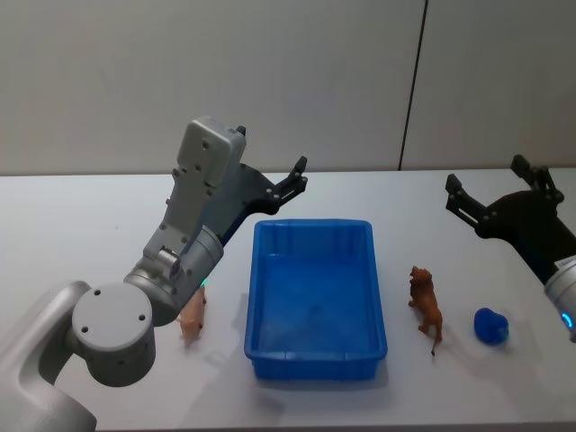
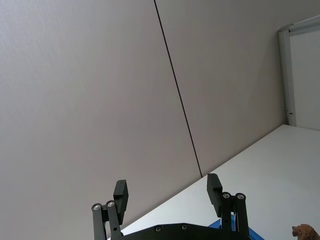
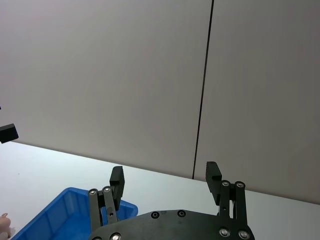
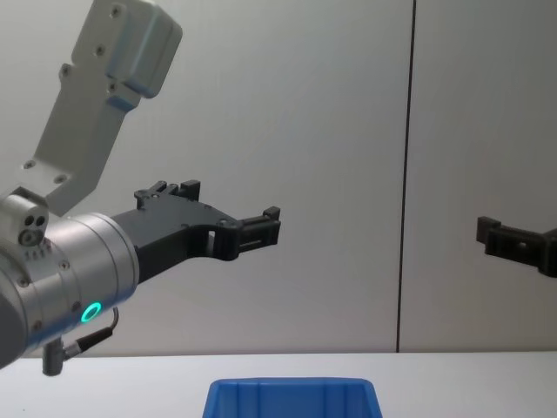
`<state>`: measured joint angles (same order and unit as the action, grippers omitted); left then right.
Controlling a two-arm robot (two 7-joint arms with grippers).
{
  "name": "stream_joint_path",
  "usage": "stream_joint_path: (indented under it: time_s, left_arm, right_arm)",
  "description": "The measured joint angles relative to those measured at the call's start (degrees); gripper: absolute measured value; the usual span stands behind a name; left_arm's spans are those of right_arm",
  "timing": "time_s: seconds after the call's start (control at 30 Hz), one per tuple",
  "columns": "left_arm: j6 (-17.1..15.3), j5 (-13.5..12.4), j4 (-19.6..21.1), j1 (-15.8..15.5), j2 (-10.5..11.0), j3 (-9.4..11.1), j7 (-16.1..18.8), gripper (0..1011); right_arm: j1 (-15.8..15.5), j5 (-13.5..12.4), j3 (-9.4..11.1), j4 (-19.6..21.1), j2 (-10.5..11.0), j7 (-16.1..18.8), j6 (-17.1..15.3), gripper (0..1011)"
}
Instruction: Pick up the two dolls from the table and place them into the box.
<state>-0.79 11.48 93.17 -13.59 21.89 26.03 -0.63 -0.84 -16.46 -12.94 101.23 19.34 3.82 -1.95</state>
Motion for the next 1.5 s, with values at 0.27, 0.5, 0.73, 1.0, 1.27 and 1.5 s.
stream_joint_path:
  time_s: [0.27, 0.5, 0.73, 1.0, 1.27, 1.5]
  left_arm:
    - [0.0, 0.0, 0.0, 0.0, 0.0, 0.0, 0.0, 1001]
    - [0.0, 0.0, 0.0, 0.0, 0.0, 0.0, 0.0, 1001]
    - [0.0, 0.0, 0.0, 0.0, 0.0, 0.0, 0.0, 1001]
    - [0.0, 0.0, 0.0, 0.0, 0.0, 0.0, 0.0, 1001]
    - [0.0, 0.0, 0.0, 0.0, 0.0, 0.0, 0.0, 1001]
    - [0.0, 0.0, 0.0, 0.0, 0.0, 0.0, 0.0, 1001]
  right_arm:
    - [0.0, 0.0, 0.0, 0.0, 0.0, 0.0, 0.0, 1001]
    - [0.0, 0.0, 0.0, 0.0, 0.0, 0.0, 0.0, 1001]
    - [0.0, 0.0, 0.0, 0.0, 0.0, 0.0, 0.0, 1001]
    - [0.0, 0.0, 0.0, 0.0, 0.0, 0.0, 0.0, 1001]
    - [0.0, 0.0, 0.0, 0.0, -0.1, 0.0, -0.1, 1001]
    - [0.5, -0.5, 0.2, -1.0, -0.4, -0.3, -1.9, 1001]
